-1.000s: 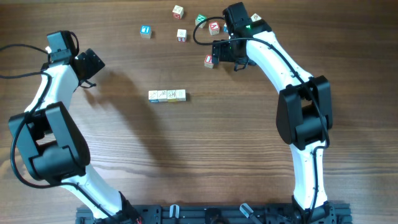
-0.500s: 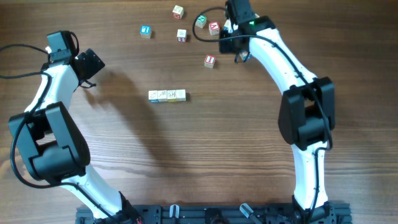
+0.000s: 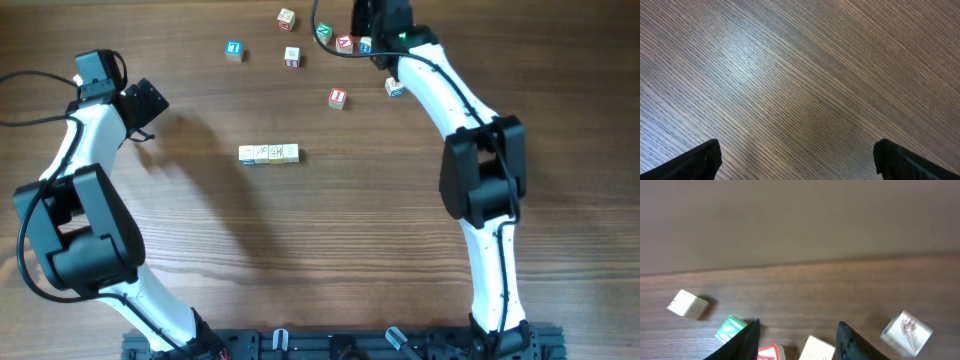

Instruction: Form a horizontal line

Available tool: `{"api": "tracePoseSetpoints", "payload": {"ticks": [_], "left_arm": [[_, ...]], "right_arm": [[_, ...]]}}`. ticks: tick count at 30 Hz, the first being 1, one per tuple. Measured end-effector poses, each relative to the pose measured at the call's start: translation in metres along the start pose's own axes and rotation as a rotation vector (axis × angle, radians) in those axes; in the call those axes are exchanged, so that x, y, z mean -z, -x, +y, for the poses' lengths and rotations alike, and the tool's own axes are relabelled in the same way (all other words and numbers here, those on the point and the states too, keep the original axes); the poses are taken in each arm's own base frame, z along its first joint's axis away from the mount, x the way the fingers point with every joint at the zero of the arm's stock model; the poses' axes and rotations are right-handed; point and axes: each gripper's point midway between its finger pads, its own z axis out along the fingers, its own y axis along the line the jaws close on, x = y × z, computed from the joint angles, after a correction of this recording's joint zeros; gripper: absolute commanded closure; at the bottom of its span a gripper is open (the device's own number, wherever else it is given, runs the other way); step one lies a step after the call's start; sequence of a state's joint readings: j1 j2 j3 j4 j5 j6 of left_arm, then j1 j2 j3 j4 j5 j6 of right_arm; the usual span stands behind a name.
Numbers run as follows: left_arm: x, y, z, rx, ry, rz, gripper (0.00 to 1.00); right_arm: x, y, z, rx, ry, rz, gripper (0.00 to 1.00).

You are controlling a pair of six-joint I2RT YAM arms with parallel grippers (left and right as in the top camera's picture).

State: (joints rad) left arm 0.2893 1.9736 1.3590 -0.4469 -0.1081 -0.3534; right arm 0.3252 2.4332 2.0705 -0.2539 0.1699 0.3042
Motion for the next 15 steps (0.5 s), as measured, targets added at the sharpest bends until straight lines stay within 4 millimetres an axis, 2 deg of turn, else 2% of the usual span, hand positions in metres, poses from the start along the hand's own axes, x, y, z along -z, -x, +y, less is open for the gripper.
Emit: {"api": "tracePoseSetpoints", "payload": {"ticks": [3, 6, 9, 11, 15], "left_arm": [[0.000, 0.000, 0.000, 0.000, 0.000, 0.000, 0.00], [0.000, 0.000, 0.000, 0.000, 0.000, 0.001, 0.00], [0.000, 0.000, 0.000, 0.000, 0.000, 0.000, 0.00], [0.000, 0.000, 0.000, 0.000, 0.000, 0.000, 0.00], [0.000, 0.000, 0.000, 0.000, 0.000, 0.000, 0.00]], "right_arm": [[-0.012, -0.020, -0.005, -0.064, -0.019, 0.040, 0.26], [-0.022, -0.043, -0.009, -0.087, -0.029, 0.096, 0.27], [-0.023, -0.059, -0.012, -0.124, -0.043, 0.150, 0.31], [-0.022, -0.061, -0.013, -0.165, -0.049, 0.160, 0.38], [-0.022, -0.062, -0.012, -0.206, -0.051, 0.164, 0.39]]}}
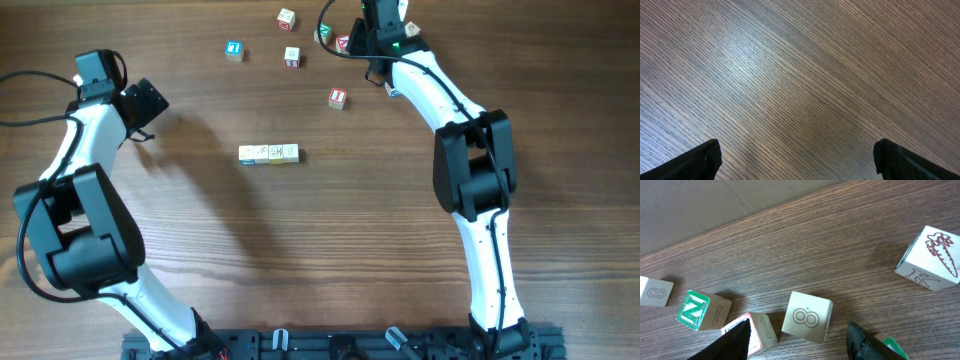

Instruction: Form a horizontal line

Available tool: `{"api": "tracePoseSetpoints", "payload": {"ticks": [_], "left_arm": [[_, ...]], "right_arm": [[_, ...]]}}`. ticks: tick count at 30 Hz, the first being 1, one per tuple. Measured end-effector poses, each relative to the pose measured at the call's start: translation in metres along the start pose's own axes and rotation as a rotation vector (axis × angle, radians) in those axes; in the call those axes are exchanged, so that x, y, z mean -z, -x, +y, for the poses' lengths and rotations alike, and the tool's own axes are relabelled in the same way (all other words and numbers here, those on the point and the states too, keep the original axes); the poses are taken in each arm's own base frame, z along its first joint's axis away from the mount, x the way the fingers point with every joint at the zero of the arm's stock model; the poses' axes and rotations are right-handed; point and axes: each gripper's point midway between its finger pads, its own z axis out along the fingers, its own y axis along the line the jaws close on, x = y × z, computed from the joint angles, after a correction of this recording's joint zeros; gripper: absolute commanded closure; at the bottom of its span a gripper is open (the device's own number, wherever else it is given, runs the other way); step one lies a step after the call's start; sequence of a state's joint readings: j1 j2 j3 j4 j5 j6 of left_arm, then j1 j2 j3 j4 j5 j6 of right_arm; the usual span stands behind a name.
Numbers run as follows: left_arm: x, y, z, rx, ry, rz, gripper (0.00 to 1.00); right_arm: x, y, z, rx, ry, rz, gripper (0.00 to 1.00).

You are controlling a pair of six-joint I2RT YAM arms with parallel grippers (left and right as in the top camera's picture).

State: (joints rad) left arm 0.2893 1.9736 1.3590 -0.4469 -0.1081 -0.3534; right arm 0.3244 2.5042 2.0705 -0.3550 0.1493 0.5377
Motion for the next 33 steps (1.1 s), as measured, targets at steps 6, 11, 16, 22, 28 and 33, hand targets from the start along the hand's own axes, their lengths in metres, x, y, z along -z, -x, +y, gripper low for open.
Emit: {"api": "tracePoseSetpoints", "payload": {"ticks": [6, 11, 16, 22, 28, 33], "left_arm": [[0.000, 0.000, 0.000, 0.000, 0.000, 0.000, 0.00], [0.000, 0.000, 0.000, 0.000, 0.000, 0.000, 0.00], [0.000, 0.000, 0.000, 0.000, 0.000, 0.000, 0.00], [0.000, 0.000, 0.000, 0.000, 0.000, 0.000, 0.00], [0.000, 0.000, 0.000, 0.000, 0.000, 0.000, 0.00], [0.000, 0.000, 0.000, 0.000, 0.000, 0.000, 0.00]], "right_arm": [[0.000, 0.001, -0.002, -0.051, -0.009, -0.004, 0.42], [-0.009, -0.006, -0.005, -0.064, -0.017, -0.004, 0.43], [-0.024, -0.023, -0.013, -0.061, -0.040, 0.024, 0.56], [-0.024, -0.021, -0.013, -0.062, -0.036, 0.018, 0.52], [-0.025, -0.013, -0.011, -0.066, -0.028, -0.012, 0.77], [-0.024, -0.013, -0.013, -0.057, -0.035, -0.017, 0.81]]}}
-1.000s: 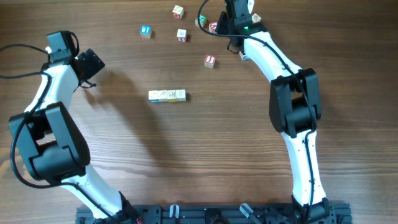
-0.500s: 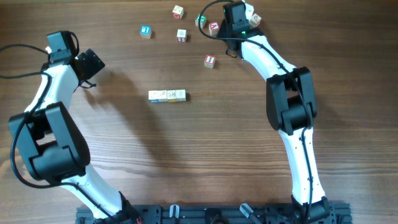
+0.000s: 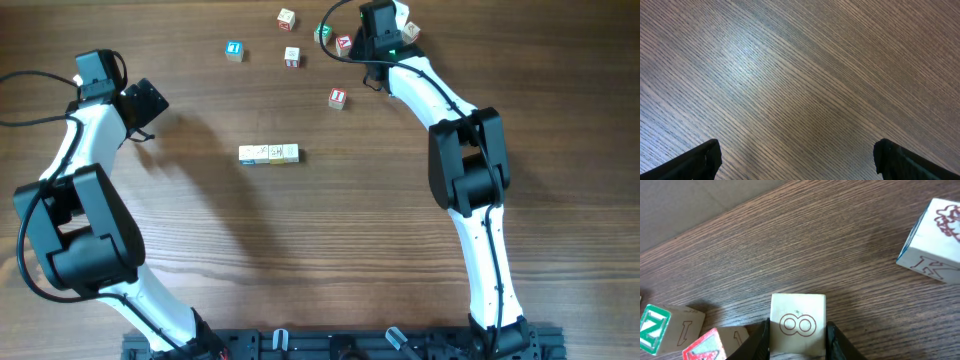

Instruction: Form a horizontal line

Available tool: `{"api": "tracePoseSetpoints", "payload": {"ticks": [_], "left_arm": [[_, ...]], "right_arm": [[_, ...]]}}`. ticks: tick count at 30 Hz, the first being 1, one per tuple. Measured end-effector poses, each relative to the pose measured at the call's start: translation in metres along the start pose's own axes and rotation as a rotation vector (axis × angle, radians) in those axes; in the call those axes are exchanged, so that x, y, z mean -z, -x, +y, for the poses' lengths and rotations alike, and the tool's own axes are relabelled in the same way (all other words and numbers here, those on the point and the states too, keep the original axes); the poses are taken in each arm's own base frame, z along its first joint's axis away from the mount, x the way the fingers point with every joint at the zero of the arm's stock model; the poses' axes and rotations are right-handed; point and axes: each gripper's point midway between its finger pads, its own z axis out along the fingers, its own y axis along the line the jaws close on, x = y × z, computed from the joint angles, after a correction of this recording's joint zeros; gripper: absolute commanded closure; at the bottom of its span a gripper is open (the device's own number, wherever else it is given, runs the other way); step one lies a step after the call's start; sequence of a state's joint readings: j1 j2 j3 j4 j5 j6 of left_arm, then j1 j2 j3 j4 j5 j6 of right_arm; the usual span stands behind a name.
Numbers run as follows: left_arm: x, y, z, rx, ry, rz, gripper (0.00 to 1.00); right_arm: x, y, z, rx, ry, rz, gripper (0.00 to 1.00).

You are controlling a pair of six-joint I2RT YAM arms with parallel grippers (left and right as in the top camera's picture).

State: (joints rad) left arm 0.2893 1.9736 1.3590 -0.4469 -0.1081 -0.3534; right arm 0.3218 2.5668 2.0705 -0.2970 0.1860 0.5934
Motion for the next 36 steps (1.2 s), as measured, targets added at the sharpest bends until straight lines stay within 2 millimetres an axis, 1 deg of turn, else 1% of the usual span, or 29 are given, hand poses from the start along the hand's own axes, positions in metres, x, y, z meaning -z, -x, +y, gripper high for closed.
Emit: {"api": "tracePoseSetpoints", "payload": {"ticks": [2, 4, 5, 7, 8, 10, 11, 12, 13, 14, 15, 17, 20, 21, 23, 25, 26, 28, 29, 30, 32, 36], "left_arm": [[0.000, 0.000, 0.000, 0.000, 0.000, 0.000, 0.00], [0.000, 0.000, 0.000, 0.000, 0.000, 0.000, 0.00], [0.000, 0.000, 0.000, 0.000, 0.000, 0.000, 0.00], [0.000, 0.000, 0.000, 0.000, 0.000, 0.000, 0.00], [0.000, 0.000, 0.000, 0.000, 0.000, 0.000, 0.00], [0.000, 0.000, 0.000, 0.000, 0.000, 0.000, 0.00], [0.000, 0.000, 0.000, 0.000, 0.000, 0.001, 0.00], [0.000, 0.000, 0.000, 0.000, 0.000, 0.000, 0.00], [0.000, 0.000, 0.000, 0.000, -0.001, -0.002, 0.00], [0.000, 0.000, 0.000, 0.000, 0.000, -0.001, 0.00], [0.000, 0.000, 0.000, 0.000, 0.000, 0.001, 0.00], [0.000, 0.000, 0.000, 0.000, 0.000, 0.000, 0.00], [0.000, 0.000, 0.000, 0.000, 0.000, 0.001, 0.00], [0.000, 0.000, 0.000, 0.000, 0.000, 0.000, 0.00], [0.000, 0.000, 0.000, 0.000, 0.000, 0.000, 0.00], [0.000, 0.000, 0.000, 0.000, 0.000, 0.000, 0.00], [0.000, 0.000, 0.000, 0.000, 0.000, 0.000, 0.00], [0.000, 0.000, 0.000, 0.000, 0.000, 0.000, 0.00], [0.000, 0.000, 0.000, 0.000, 0.000, 0.000, 0.00], [0.000, 0.000, 0.000, 0.000, 0.000, 0.000, 0.00], [0.000, 0.000, 0.000, 0.000, 0.000, 0.000, 0.00], [0.000, 0.000, 0.000, 0.000, 0.000, 0.000, 0.00]], "right_arm": [[0.001, 0.003, -0.003, 0.057, -0.015, -0.010, 0.84], [0.010, 0.012, -0.002, 0.124, -0.019, -0.019, 0.87], [0.022, 0.020, 0.000, 0.155, -0.020, -0.022, 0.89], [0.052, 0.044, 0.010, 0.181, -0.002, -0.051, 0.89], [0.075, 0.060, 0.017, 0.188, 0.015, -0.067, 0.89], [0.115, 0.069, 0.027, 0.202, 0.063, -0.026, 0.89], [0.129, 0.059, 0.028, 0.212, 0.084, 0.042, 0.89], [0.137, 0.045, 0.027, 0.220, 0.100, 0.116, 0.87], [0.142, 0.025, 0.023, 0.225, 0.109, 0.211, 0.88], [0.149, -0.001, 0.019, 0.225, 0.124, 0.332, 0.88], [0.156, -0.022, 0.014, 0.219, 0.130, 0.429, 0.88], [0.174, -0.055, 0.005, 0.204, 0.124, 0.597, 0.87], [0.195, -0.086, 0.001, 0.200, 0.110, 0.741, 0.87], [0.201, -0.094, 0.005, 0.211, 0.111, 0.767, 0.87], [0.207, -0.106, 0.019, 0.245, 0.128, 0.780, 0.88], [0.213, -0.122, 0.045, 0.311, 0.162, 0.769, 0.90], [0.216, -0.132, 0.055, 0.339, 0.146, 0.759, 0.90], [0.220, -0.142, 0.063, 0.366, 0.117, 0.741, 0.90], [0.219, -0.142, 0.064, 0.368, 0.101, 0.728, 0.90], [0.220, -0.147, 0.072, 0.382, 0.103, 0.713, 0.90], [0.214, -0.149, 0.071, 0.387, 0.089, 0.706, 0.90], [0.182, -0.152, 0.062, 0.400, 0.025, 0.655, 0.92]]}}
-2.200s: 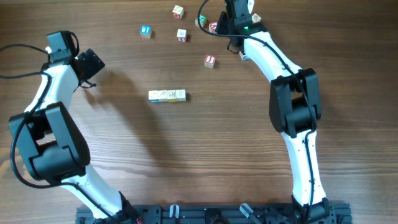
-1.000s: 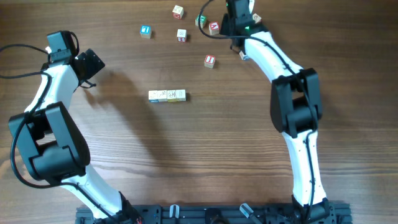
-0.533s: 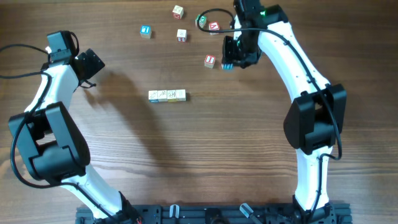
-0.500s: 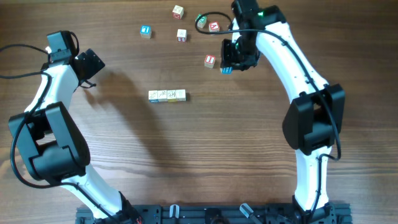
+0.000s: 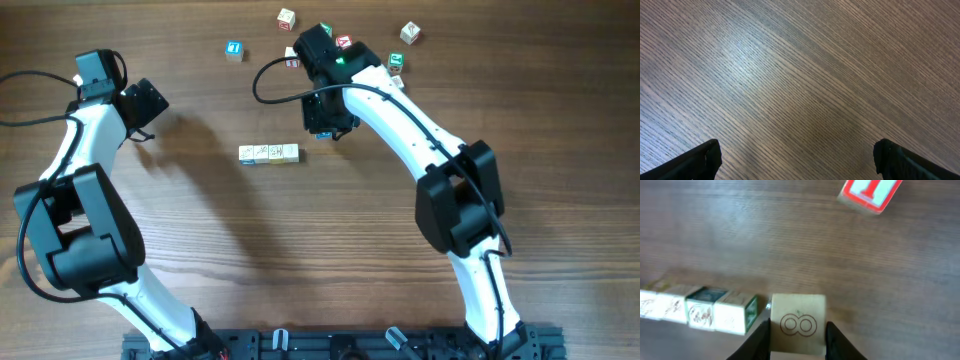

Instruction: Form a horizontal line

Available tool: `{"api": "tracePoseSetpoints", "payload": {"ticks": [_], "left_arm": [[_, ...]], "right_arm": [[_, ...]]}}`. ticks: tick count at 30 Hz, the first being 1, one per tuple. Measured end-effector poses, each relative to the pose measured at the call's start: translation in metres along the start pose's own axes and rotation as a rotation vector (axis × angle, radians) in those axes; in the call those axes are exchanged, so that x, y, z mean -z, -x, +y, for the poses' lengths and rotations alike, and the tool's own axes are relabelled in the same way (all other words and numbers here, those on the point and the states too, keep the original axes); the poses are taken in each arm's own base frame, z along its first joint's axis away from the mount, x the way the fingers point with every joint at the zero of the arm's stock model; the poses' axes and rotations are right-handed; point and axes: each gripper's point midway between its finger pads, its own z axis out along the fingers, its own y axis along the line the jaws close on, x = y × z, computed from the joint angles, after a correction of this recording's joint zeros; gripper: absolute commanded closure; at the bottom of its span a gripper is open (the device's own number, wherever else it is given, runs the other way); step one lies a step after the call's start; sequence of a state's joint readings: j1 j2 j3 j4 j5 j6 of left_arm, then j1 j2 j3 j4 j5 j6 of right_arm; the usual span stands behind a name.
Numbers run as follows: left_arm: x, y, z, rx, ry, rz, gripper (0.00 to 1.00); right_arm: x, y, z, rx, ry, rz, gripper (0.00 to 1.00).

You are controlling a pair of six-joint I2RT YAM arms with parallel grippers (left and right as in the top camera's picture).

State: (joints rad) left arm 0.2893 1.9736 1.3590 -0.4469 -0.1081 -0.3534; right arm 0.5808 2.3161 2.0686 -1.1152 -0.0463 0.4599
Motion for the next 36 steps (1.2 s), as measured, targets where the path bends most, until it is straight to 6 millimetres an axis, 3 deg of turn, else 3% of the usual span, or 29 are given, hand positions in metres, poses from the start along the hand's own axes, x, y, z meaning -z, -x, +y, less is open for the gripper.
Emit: {"api": "tracePoseSetpoints", "payload": {"ticks": [3, 6, 7, 11, 13, 15, 17, 21, 23, 26, 29, 33, 36], "left_arm": [[0.000, 0.000, 0.000, 0.000, 0.000, 0.000, 0.00], [0.000, 0.000, 0.000, 0.000, 0.000, 0.000, 0.00], [0.000, 0.000, 0.000, 0.000, 0.000, 0.000, 0.00], [0.000, 0.000, 0.000, 0.000, 0.000, 0.000, 0.00], [0.000, 0.000, 0.000, 0.000, 0.000, 0.000, 0.00], [0.000, 0.000, 0.000, 0.000, 0.000, 0.000, 0.00], [0.000, 0.000, 0.000, 0.000, 0.000, 0.000, 0.00], [0.000, 0.000, 0.000, 0.000, 0.000, 0.000, 0.00], [0.000, 0.000, 0.000, 0.000, 0.000, 0.000, 0.00], [0.000, 0.000, 0.000, 0.000, 0.000, 0.000, 0.00], [0.000, 0.000, 0.000, 0.000, 0.000, 0.000, 0.00], [0.000, 0.000, 0.000, 0.000, 0.000, 0.000, 0.00], [0.000, 0.000, 0.000, 0.000, 0.000, 0.000, 0.00]], "right_arm": [[-0.009, 0.010, -0.006, -0.001, -0.035, -0.040, 0.91], [-0.024, 0.023, -0.026, -0.023, -0.105, -0.073, 0.91], [-0.025, 0.031, -0.032, -0.032, -0.118, -0.100, 0.91], [-0.015, 0.092, -0.074, -0.140, -0.120, -0.295, 0.89], [-0.012, 0.103, -0.095, -0.182, -0.121, -0.317, 0.88], [-0.012, 0.104, -0.103, -0.203, -0.091, -0.300, 0.88], [-0.017, 0.091, -0.094, -0.195, -0.043, -0.236, 0.89], [-0.023, 0.032, -0.066, -0.156, 0.092, 0.032, 0.89], [-0.020, -0.005, -0.065, -0.161, 0.105, 0.193, 0.88], [-0.014, -0.032, -0.064, -0.155, 0.104, 0.302, 0.88], [-0.011, -0.049, -0.052, -0.130, 0.096, 0.360, 0.87], [-0.013, -0.063, -0.024, -0.062, 0.097, 0.375, 0.87], [-0.014, -0.068, -0.016, -0.032, 0.080, 0.375, 0.87]]}}
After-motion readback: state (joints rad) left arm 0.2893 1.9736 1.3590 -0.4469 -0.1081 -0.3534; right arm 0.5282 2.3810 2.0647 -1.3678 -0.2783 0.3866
